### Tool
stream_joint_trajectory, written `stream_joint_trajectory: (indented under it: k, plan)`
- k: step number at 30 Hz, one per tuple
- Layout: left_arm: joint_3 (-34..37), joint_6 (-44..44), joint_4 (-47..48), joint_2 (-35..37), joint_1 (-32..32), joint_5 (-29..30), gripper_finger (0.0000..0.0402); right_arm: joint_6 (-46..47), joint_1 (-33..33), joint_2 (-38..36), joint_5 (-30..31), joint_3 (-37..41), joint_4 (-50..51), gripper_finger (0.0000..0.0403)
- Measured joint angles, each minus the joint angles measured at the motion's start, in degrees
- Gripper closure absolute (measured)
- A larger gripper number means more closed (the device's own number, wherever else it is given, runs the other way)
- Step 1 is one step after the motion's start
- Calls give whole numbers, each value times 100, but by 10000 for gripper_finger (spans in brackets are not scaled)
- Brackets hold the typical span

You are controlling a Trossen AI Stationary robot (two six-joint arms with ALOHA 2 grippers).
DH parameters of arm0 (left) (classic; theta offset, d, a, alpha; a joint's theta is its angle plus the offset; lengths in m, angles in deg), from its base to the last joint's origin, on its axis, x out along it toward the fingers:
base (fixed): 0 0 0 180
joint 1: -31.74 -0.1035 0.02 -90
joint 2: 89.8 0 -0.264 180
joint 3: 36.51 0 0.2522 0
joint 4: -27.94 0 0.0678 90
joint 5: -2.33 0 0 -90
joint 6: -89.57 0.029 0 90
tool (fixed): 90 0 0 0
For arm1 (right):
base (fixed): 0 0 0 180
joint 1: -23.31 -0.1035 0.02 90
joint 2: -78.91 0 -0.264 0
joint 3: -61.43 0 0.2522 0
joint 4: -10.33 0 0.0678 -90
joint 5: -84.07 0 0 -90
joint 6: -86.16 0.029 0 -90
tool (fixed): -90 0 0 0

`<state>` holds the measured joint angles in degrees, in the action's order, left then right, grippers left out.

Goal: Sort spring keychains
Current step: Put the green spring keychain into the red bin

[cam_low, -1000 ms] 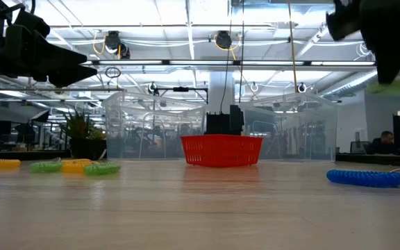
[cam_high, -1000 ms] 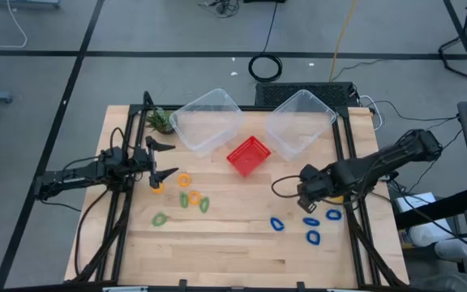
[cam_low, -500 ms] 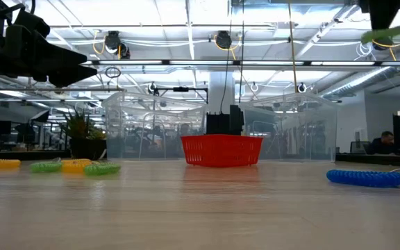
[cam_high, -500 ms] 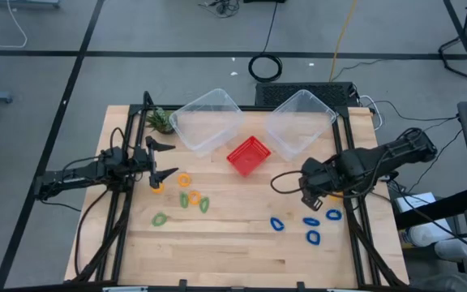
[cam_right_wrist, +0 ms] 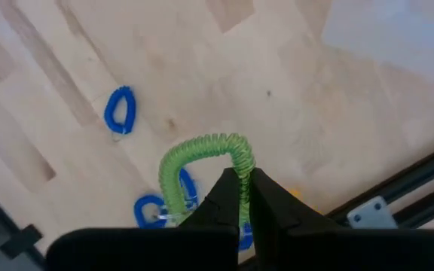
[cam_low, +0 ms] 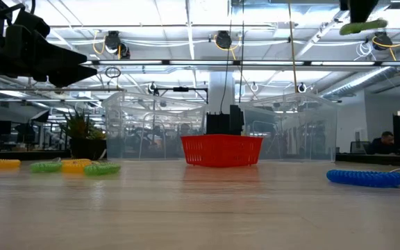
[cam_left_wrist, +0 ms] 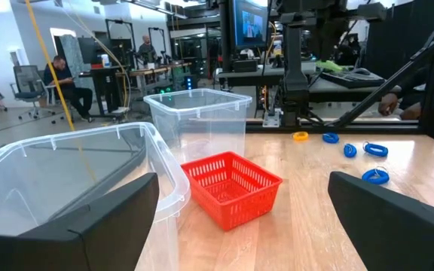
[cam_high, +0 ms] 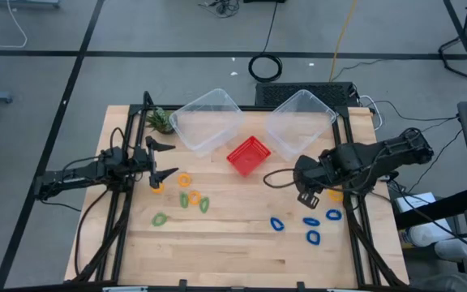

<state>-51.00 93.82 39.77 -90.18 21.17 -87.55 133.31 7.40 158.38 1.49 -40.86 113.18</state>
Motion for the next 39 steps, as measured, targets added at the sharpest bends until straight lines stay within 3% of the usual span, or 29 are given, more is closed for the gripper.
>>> stream_joint_trajectory:
  k: [21, 33, 39]
  plan:
    - [0, 0, 0, 2, 0, 0, 7, -3353, 1668, 810, -306, -2, -1382, 403]
    - [1, 0, 2, 2, -2, 0, 7, -5312, 2012, 1364, -270, -2, -2637, 403]
    - [1, 0, 4, 0, 0, 0, 7, -6488, 2035, 1685, 255, -2, -3293, 403]
